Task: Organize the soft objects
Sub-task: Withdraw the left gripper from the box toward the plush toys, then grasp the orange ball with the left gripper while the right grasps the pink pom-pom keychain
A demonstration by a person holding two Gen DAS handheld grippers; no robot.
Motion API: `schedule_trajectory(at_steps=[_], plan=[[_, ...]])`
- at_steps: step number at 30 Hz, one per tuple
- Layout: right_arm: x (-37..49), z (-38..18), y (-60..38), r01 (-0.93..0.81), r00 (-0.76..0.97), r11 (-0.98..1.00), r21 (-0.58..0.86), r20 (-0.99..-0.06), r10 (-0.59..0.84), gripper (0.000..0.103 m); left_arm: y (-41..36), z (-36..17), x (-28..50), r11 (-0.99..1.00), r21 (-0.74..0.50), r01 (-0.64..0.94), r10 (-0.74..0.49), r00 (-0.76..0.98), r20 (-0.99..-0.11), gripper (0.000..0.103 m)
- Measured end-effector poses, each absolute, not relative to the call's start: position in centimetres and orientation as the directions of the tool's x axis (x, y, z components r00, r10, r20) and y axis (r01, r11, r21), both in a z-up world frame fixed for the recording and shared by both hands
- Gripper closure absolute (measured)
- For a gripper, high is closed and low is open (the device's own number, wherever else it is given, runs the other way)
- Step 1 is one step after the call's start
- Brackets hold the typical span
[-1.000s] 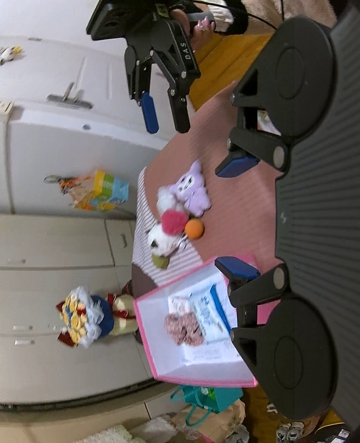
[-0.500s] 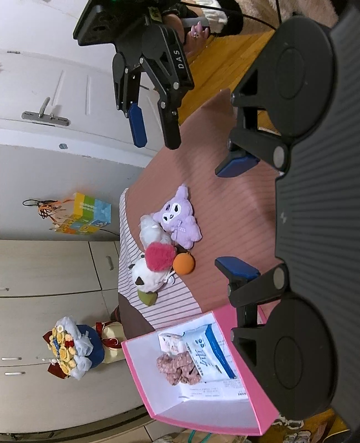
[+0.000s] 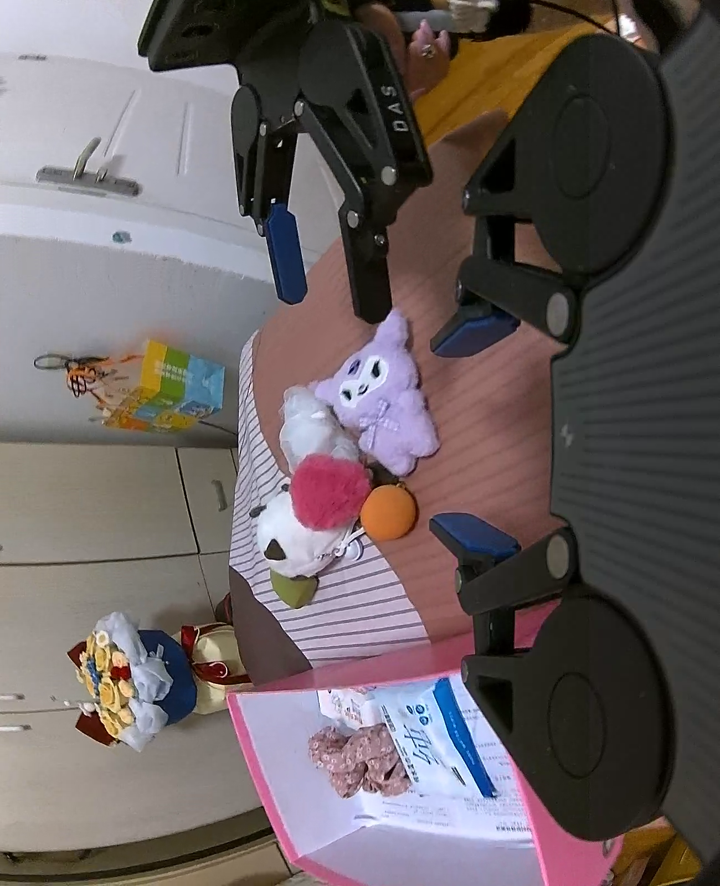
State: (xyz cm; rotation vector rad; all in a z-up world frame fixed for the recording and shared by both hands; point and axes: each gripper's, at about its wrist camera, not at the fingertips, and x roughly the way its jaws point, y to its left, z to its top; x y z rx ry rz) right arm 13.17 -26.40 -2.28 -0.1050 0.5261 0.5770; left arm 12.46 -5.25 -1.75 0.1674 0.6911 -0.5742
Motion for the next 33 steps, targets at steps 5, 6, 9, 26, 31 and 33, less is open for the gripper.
schedule_trajectory(at_steps=[5,6,9,26,31,33], plan=[[16.0,-2.7,-26.1,-0.527,0.712,0.848,0.062,-0.513,0.480,0.030,-6.0,-3.8,14.9,0.863,-0.056,0.502,-0.419,0.649,-0.635,0.044],[16.6,-2.8,-26.2,-0.522,0.709,0.850,0.074,-0.516,0.480,0.030,-6.1,-4.1,15.2,0.868,-0.055,0.493,-0.412,0.654,-0.635,0.044],[18.5,-3.3,-26.1,-0.511,0.700,0.852,0.113,-0.521,0.489,0.030,-6.7,-5.0,16.3,0.898,-0.055,0.437,-0.374,0.692,-0.617,0.044],[25.4,-5.8,-22.8,-0.513,0.670,0.847,0.137,-0.554,0.495,0.045,-8.4,-9.9,20.8,0.941,-0.023,0.337,-0.287,0.761,-0.582,0.051],[26.4,-6.8,-22.2,-0.509,0.657,0.852,0.124,-0.583,0.478,0.046,-7.9,-10.8,21.7,0.943,-0.078,0.322,-0.305,0.749,-0.588,0.055],[26.5,-7.1,-22.1,-0.506,0.658,0.855,0.115,-0.589,0.469,0.048,-8.0,-11.2,21.8,0.946,-0.077,0.315,-0.299,0.756,-0.582,0.056]])
